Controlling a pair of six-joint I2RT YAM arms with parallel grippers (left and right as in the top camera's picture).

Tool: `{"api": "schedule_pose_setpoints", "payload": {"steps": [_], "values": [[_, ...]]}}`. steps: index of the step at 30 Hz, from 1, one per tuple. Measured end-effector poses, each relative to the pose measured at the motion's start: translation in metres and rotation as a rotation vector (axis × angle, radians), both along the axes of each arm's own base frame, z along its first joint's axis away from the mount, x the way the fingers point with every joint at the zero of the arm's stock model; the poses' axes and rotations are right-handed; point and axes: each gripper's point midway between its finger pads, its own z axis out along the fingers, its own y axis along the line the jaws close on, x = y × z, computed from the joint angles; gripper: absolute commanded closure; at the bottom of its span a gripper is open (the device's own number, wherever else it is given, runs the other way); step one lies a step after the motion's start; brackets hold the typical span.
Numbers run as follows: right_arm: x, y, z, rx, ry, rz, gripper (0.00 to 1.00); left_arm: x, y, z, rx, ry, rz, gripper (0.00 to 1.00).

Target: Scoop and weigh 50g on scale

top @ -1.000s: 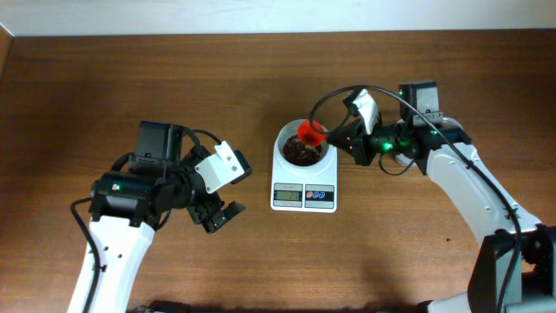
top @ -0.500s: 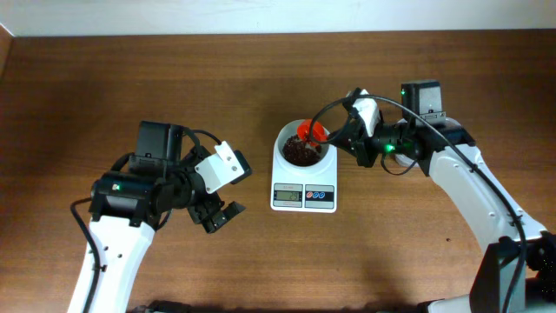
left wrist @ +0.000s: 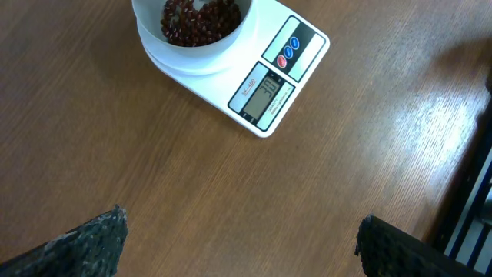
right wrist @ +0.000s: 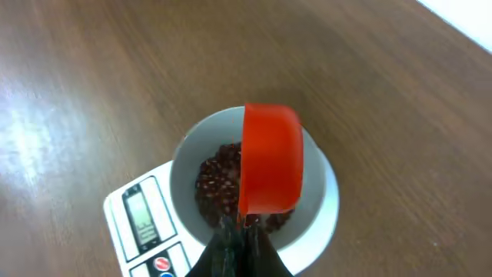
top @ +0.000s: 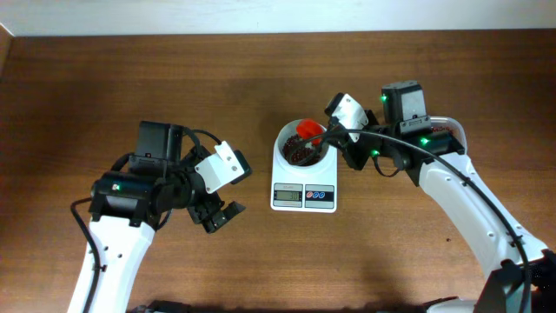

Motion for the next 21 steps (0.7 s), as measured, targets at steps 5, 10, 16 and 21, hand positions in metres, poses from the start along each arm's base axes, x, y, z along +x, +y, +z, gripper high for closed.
{"api": "schedule_pose_setpoints", "payload": {"steps": [5, 10, 16, 21], "values": [[-0.004, 0.001, 0.006, 0.012, 0.002, 0.004, 0.96, 0.000, 0.000, 0.000, 0.000, 0.000, 0.000, 0.01], [0.004, -0.024, 0.027, 0.017, -0.009, -0.125, 0.96, 0.000, 0.000, 0.000, 0.000, 0.000, 0.000, 0.01], [-0.007, -0.201, 0.048, -0.109, 0.049, -0.672, 0.96, 0.000, 0.000, 0.000, 0.000, 0.000, 0.000, 0.01], [-0.014, -0.256, -0.009, -0.164, 0.261, -0.816, 0.96, 0.000, 0.000, 0.000, 0.000, 0.000, 0.000, 0.01]]}}
